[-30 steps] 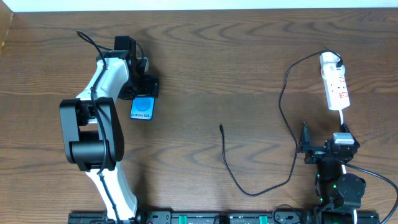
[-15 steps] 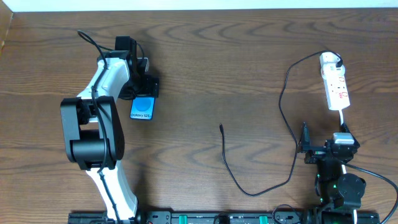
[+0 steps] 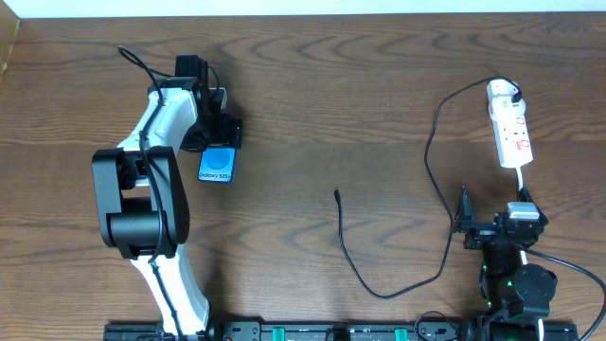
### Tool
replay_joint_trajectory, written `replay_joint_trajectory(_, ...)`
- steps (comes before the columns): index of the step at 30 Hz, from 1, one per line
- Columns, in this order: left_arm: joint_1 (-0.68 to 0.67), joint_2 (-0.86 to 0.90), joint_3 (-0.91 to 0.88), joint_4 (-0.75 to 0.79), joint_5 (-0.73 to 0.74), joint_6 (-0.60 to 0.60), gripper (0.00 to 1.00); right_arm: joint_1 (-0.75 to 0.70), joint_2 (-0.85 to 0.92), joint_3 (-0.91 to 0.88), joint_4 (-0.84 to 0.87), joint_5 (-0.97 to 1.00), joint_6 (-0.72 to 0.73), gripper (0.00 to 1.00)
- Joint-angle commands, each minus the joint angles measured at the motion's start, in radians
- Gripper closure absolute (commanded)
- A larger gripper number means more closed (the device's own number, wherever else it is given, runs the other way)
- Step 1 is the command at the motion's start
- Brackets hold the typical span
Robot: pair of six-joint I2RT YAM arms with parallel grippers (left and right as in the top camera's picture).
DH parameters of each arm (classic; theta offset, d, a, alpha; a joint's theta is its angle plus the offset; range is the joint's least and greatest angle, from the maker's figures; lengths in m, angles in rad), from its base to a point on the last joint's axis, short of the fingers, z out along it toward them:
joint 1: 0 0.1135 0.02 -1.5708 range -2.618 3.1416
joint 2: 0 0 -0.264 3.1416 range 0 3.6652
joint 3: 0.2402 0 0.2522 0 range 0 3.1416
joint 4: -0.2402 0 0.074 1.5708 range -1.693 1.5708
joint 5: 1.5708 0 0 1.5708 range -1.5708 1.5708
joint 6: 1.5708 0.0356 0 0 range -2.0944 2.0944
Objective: Plug charger to phone and switch on socket
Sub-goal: 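Lower the left gripper and close it on the phone's bottom edge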
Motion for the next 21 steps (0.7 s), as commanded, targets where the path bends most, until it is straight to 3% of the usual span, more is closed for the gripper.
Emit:
replay_joint_trajectory(1, 0.004, 0.018, -0.002, 0.002, -0.009, 0.021, 0.09, 0.008, -0.007, -0.002, -0.004, 0.008, 0.013, 0.01)
replay_joint_trajectory(21, 0.004, 0.018, -0.039, 0.046, -0.035, 0.025, 0.10, 0.008, -0.007, -0.002, -0.004, 0.008, 0.013, 0.01)
